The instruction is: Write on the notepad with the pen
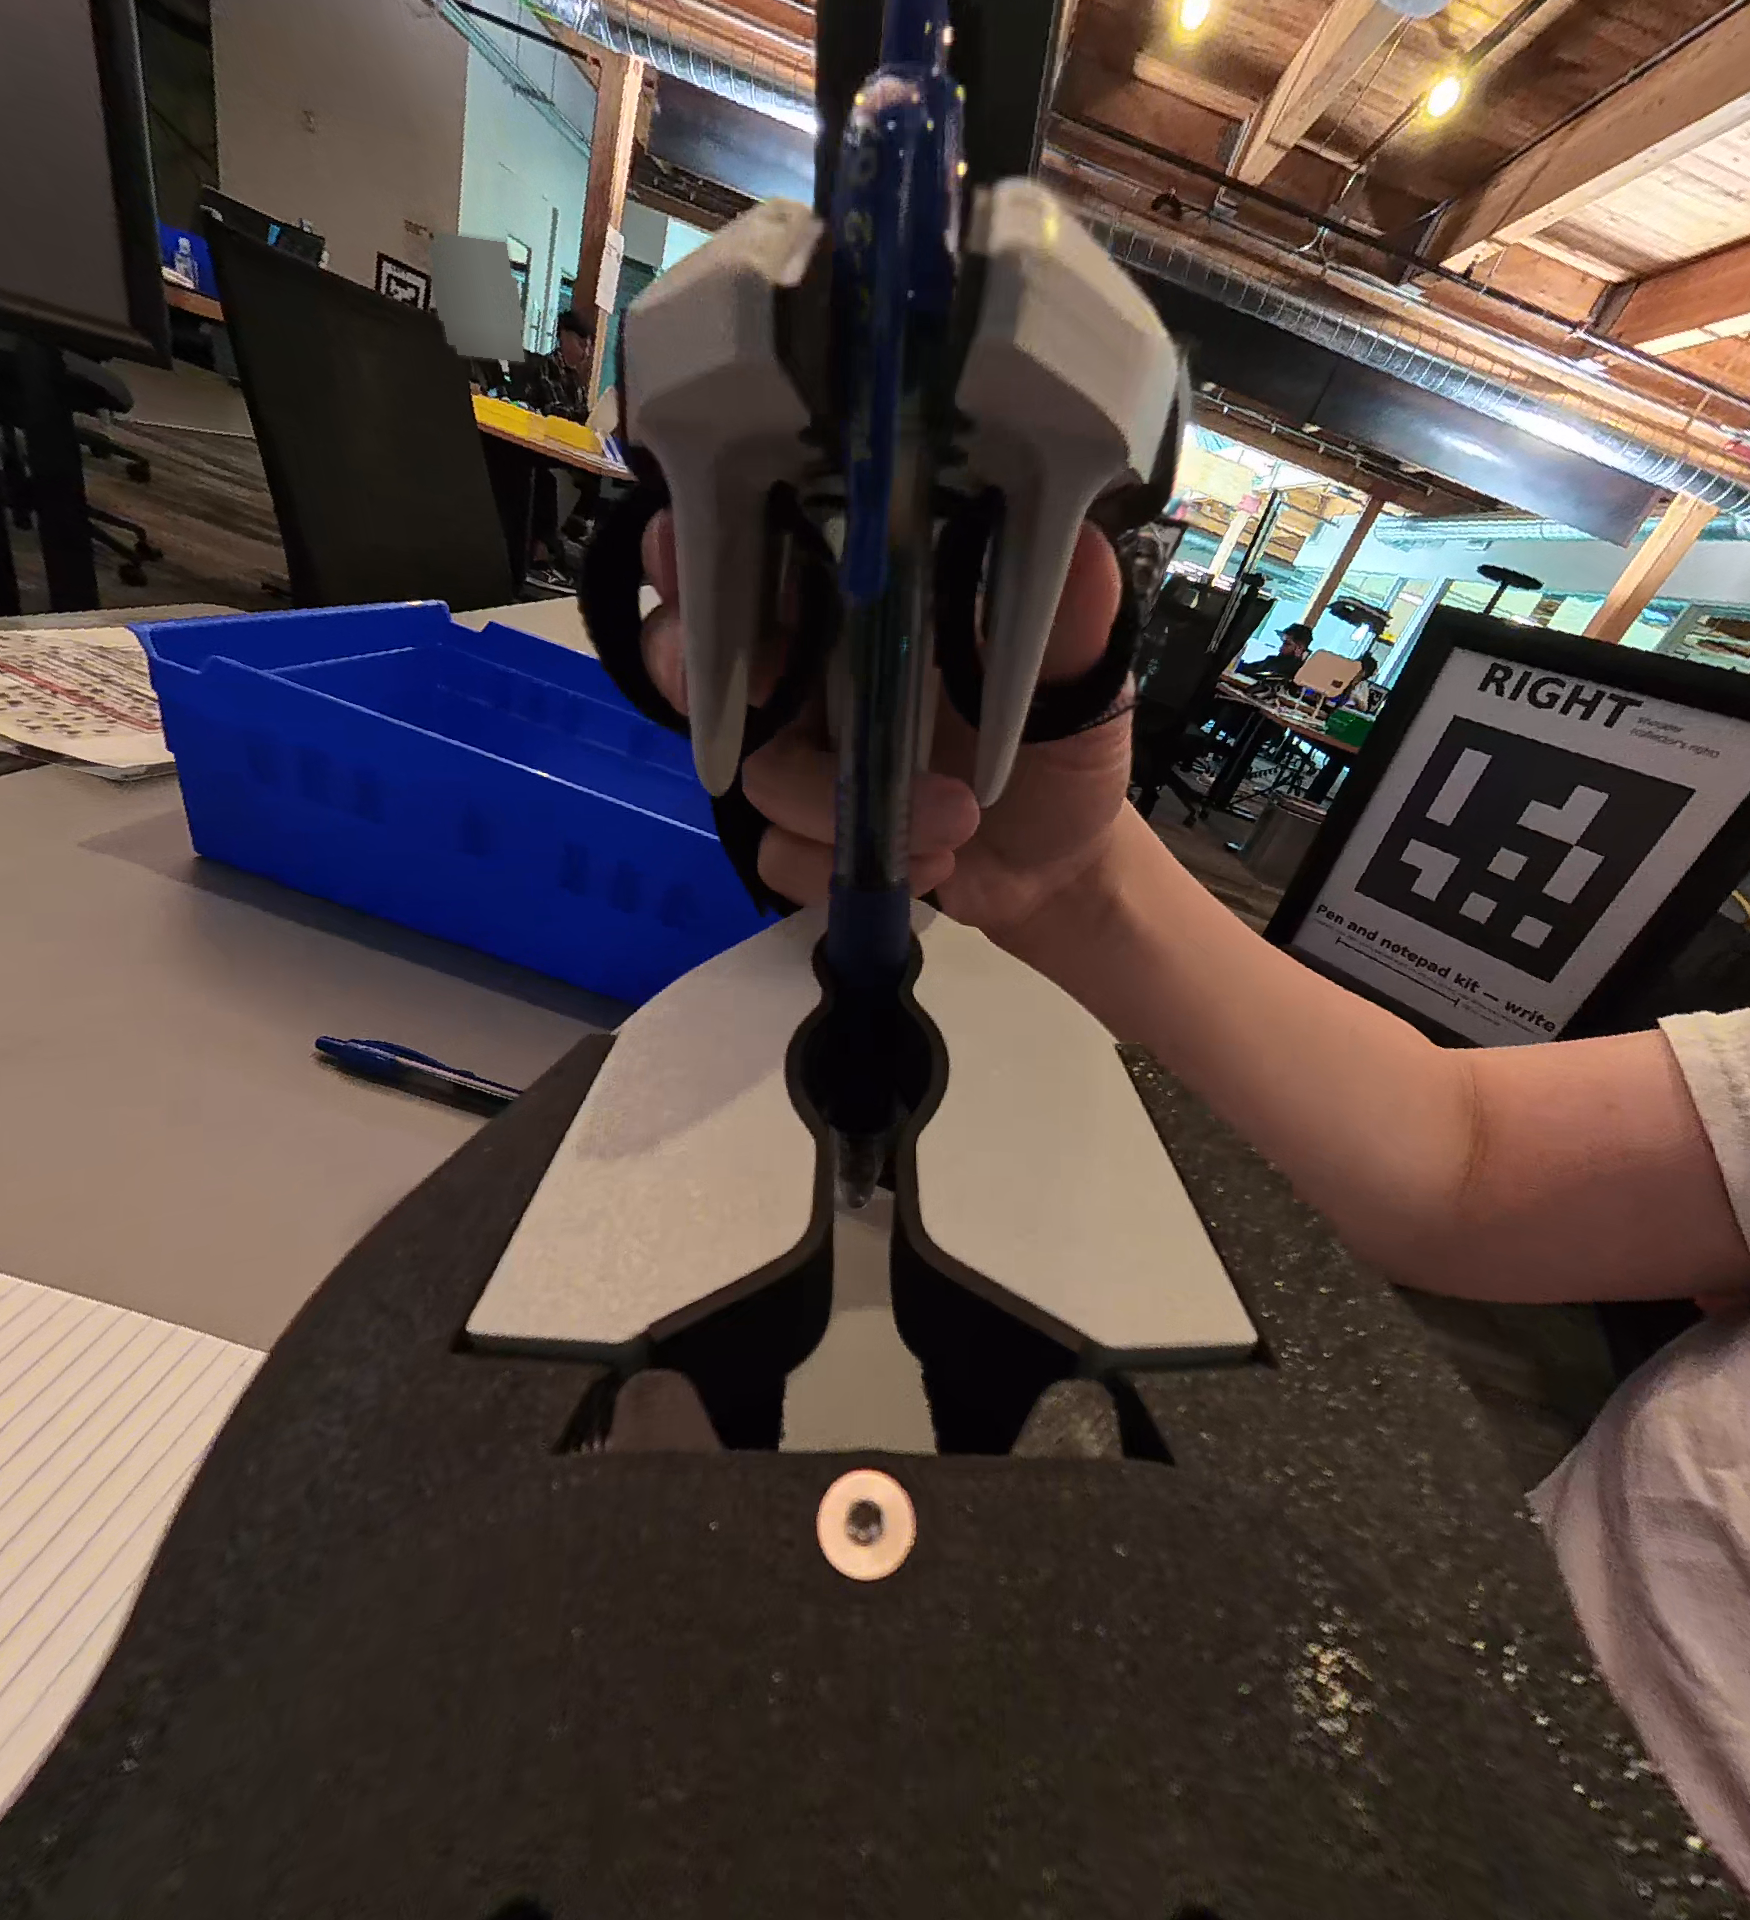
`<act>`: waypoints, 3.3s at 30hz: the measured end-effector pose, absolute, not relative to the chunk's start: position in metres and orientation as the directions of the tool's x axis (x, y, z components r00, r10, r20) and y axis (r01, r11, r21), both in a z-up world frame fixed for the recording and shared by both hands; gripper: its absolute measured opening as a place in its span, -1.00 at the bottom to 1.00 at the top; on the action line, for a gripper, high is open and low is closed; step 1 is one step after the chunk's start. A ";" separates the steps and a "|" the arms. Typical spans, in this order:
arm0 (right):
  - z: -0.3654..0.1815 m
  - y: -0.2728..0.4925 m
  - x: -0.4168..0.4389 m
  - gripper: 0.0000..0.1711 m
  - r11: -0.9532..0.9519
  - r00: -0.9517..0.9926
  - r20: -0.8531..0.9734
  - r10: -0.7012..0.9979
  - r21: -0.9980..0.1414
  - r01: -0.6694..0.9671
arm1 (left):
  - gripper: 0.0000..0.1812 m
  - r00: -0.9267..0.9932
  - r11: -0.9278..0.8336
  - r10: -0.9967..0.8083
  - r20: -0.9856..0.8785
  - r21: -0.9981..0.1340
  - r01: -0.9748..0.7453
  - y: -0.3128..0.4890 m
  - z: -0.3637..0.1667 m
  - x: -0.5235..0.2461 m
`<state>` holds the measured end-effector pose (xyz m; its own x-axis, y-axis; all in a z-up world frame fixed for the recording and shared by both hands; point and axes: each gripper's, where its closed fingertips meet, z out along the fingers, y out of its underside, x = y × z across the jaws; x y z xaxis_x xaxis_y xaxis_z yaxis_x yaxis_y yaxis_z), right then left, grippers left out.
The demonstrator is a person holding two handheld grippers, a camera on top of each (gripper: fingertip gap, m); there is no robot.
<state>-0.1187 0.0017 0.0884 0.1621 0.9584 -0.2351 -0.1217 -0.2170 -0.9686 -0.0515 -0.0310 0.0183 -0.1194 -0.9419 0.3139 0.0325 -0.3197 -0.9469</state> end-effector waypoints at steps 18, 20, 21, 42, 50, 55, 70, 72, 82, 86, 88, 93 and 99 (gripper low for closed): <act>0.086 0.013 -0.109 -0.93 -0.227 0.195 -0.254 0.947 -0.963 -0.148 | -0.74 -0.065 -0.358 -0.933 0.354 -0.931 0.068 -0.018 0.019 -0.060; 0.084 0.017 -0.102 -0.94 -0.245 0.200 -0.274 0.941 -0.957 -0.157 | -0.72 -0.036 -0.359 -0.933 0.357 -0.931 0.070 -0.013 0.019 -0.068; 0.082 0.019 -0.098 -0.94 -0.254 0.203 -0.284 0.937 -0.954 -0.162 | -0.72 -0.014 -0.350 -0.937 0.350 -0.934 0.072 -0.011 0.019 -0.073; 0.061 0.004 -0.111 -0.94 -0.238 0.169 -0.235 0.957 -0.971 -0.001 | -0.79 -0.041 -0.273 -0.960 0.278 -0.957 -0.102 -0.027 -0.010 -0.051; 0.057 -0.009 -0.115 -0.95 -0.210 0.111 -0.203 0.973 -0.976 0.054 | -0.87 -0.071 -0.245 -0.966 0.250 -0.967 -0.069 -0.027 0.001 -0.059; 0.067 -0.010 -0.119 -0.95 -0.224 0.075 -0.226 0.971 -0.974 -0.030 | -0.87 -0.079 -0.257 -0.963 0.257 -0.966 -0.008 -0.028 0.010 -0.058; 0.070 -0.004 -0.123 -0.94 -0.223 0.127 -0.229 0.965 -0.973 -0.057 | -0.87 -0.075 -0.290 -0.956 0.285 -0.955 0.058 -0.026 0.015 -0.060; 0.069 -0.003 -0.124 -0.95 -0.240 0.126 -0.244 0.962 -0.970 -0.050 | -0.87 -0.075 -0.293 -0.954 0.289 -0.955 0.050 -0.025 0.013 -0.061; 0.069 0.000 -0.122 -0.94 -0.229 0.149 -0.235 0.961 -0.972 -0.056 | -0.87 -0.059 -0.293 -0.955 0.291 -0.955 0.036 -0.025 0.008 -0.060; 0.071 0.001 -0.121 -0.94 -0.257 0.135 -0.265 0.955 -0.963 -0.077 | -0.87 -0.071 -0.310 -0.949 0.306 -0.949 0.057 -0.025 0.011 -0.060; 0.069 0.003 -0.119 -0.87 -0.272 0.140 -0.281 0.949 -0.959 -0.077 | -0.87 -0.071 -0.312 -0.949 0.308 -0.948 0.060 -0.025 0.011 -0.060; 0.065 0.002 -0.118 -0.91 -0.285 0.128 -0.291 0.948 -0.956 -0.065 | -0.87 -0.067 -0.313 -0.948 0.310 -0.948 0.054 -0.023 0.011 -0.061; 0.064 0.000 -0.121 -0.94 -0.247 0.135 -0.251 0.958 -0.968 -0.044 | -0.87 -0.069 -0.305 -0.951 0.302 -0.951 0.045 -0.023 0.012 -0.061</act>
